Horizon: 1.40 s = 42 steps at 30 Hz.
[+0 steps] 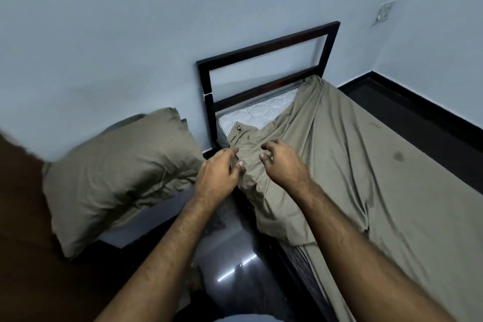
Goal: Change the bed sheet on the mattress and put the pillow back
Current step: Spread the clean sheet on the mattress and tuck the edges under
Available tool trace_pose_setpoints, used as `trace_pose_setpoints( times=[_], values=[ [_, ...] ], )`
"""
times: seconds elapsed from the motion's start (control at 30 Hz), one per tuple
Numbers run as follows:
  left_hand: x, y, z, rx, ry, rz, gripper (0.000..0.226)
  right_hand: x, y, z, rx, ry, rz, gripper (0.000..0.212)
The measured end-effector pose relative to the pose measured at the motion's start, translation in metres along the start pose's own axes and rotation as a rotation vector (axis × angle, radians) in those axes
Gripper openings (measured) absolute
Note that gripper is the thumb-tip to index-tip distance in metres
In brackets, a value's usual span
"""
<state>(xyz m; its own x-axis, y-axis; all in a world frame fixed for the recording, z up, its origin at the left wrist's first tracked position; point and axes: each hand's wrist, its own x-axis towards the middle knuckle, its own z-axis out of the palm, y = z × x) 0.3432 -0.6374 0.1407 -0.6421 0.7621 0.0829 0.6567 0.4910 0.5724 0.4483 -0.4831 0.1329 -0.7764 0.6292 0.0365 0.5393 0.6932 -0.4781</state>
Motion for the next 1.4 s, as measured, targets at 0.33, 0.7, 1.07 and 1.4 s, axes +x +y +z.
trace_pose_setpoints(
  times=[0.33,0.7,1.07,1.4],
  values=[
    [0.207,-0.074,-0.013,-0.039,-0.152,0.182,0.04,0.168,-0.014,0.027,-0.044,0.066,0.237,0.031],
    [0.376,-0.121,0.048,-0.085,-0.324,0.114,0.042,0.32,0.04,0.082,0.05,0.01,0.394,0.031],
    [0.508,-0.172,0.166,-0.066,-0.517,-0.058,0.047,0.463,0.147,0.172,0.142,-0.149,0.463,0.032],
    [0.564,-0.259,0.35,-0.163,-0.759,-0.069,0.07,0.485,0.237,0.344,0.142,-0.31,0.604,0.066]
  ],
)
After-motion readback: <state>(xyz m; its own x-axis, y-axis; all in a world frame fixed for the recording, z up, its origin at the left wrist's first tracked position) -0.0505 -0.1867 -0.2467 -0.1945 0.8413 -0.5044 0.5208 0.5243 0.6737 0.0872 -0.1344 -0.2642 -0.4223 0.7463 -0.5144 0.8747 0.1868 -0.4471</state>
